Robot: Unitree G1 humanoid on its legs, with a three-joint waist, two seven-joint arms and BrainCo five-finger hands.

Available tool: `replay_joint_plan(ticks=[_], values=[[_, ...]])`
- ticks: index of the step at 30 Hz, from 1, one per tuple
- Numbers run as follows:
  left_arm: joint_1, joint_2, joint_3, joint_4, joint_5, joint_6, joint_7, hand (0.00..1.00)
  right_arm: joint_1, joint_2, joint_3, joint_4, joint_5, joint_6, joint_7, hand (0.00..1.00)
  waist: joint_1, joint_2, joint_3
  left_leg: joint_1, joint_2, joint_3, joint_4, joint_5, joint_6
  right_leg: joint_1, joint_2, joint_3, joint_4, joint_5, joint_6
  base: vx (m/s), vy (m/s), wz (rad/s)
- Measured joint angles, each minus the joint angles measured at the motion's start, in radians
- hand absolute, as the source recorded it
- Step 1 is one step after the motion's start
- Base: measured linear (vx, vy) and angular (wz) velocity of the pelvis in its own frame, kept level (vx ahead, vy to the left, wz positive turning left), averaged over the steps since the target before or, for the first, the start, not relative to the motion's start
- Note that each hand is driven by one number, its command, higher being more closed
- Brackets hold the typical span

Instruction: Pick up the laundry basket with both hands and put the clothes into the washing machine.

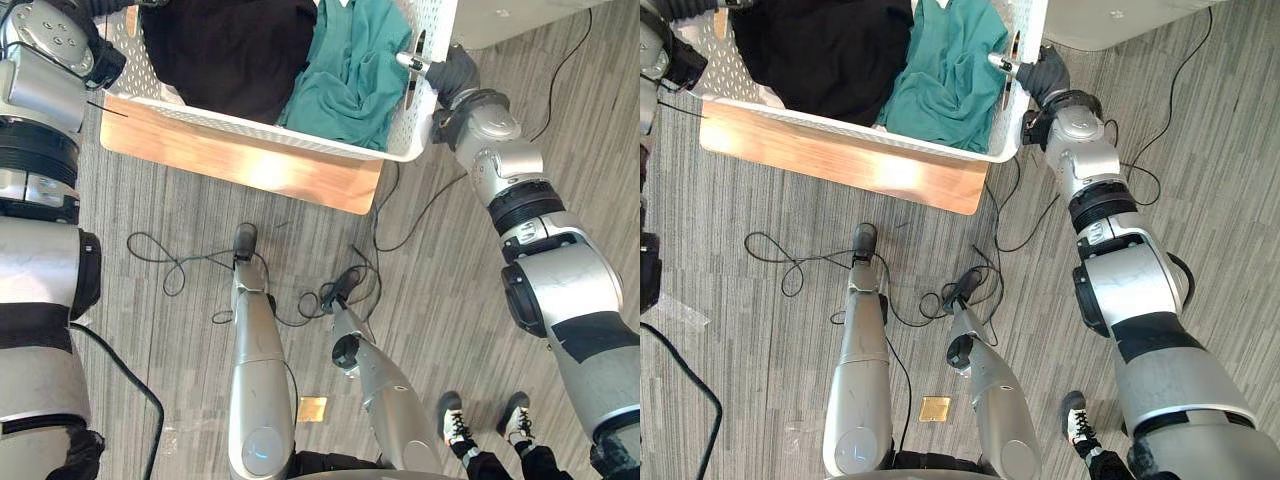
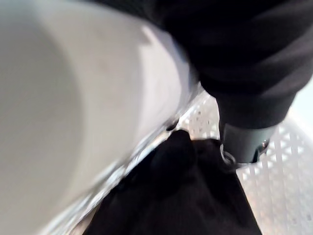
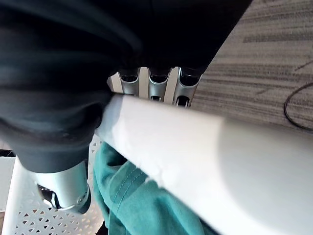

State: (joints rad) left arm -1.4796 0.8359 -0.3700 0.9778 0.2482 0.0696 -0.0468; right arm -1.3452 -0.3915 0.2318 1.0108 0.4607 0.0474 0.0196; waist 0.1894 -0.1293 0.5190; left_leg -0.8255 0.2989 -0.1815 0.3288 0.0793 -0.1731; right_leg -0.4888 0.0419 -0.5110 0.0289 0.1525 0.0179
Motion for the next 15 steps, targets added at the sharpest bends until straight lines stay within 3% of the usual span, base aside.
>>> replay_joint_plan(ticks=[1, 7, 11, 15], values=[[0.049, 0.001, 0.040, -0.055, 0.012, 0.009, 0.042, 1.00, 0.009, 0.001, -0.006, -0.031, 0.000, 0.001, -0.020, 1.00, -0.003, 0.000, 0.000, 0.002, -0.001, 0.001, -0.004, 0.002, 0.001, 0.000, -0.001, -0.001, -0.001, 0.000, 0.000, 0.08, 0.017, 0.01], [0.255, 0.015, 0.127, -0.318, 0.059, 0.040, 0.124, 1.00, 0.171, -0.002, -0.087, -0.280, 0.001, 0.003, -0.125, 1.00, 0.018, 0.000, 0.000, 0.041, -0.004, 0.020, -0.053, 0.020, 0.002, 0.003, -0.012, 0.003, 0.002, 0.000, 0.000, 0.08, 0.017, -0.01], [0.406, 0.022, 0.165, -0.483, 0.130, 0.041, 0.190, 1.00, 0.303, -0.005, -0.176, -0.476, 0.001, 0.002, -0.190, 1.00, 0.030, 0.001, 0.000, 0.091, -0.007, 0.026, -0.107, 0.040, 0.004, 0.022, -0.023, -0.004, 0.015, -0.003, 0.001, 0.09, 0.031, 0.10], [0.580, -0.019, 0.213, -0.635, 0.192, 0.037, 0.224, 1.00, 0.411, -0.022, -0.246, -0.659, 0.000, -0.004, -0.226, 1.00, 0.024, 0.001, 0.000, 0.165, -0.029, 0.053, -0.159, 0.056, 0.005, 0.061, -0.047, 0.015, 0.020, -0.030, 0.006, 0.10, 0.055, 0.08]])
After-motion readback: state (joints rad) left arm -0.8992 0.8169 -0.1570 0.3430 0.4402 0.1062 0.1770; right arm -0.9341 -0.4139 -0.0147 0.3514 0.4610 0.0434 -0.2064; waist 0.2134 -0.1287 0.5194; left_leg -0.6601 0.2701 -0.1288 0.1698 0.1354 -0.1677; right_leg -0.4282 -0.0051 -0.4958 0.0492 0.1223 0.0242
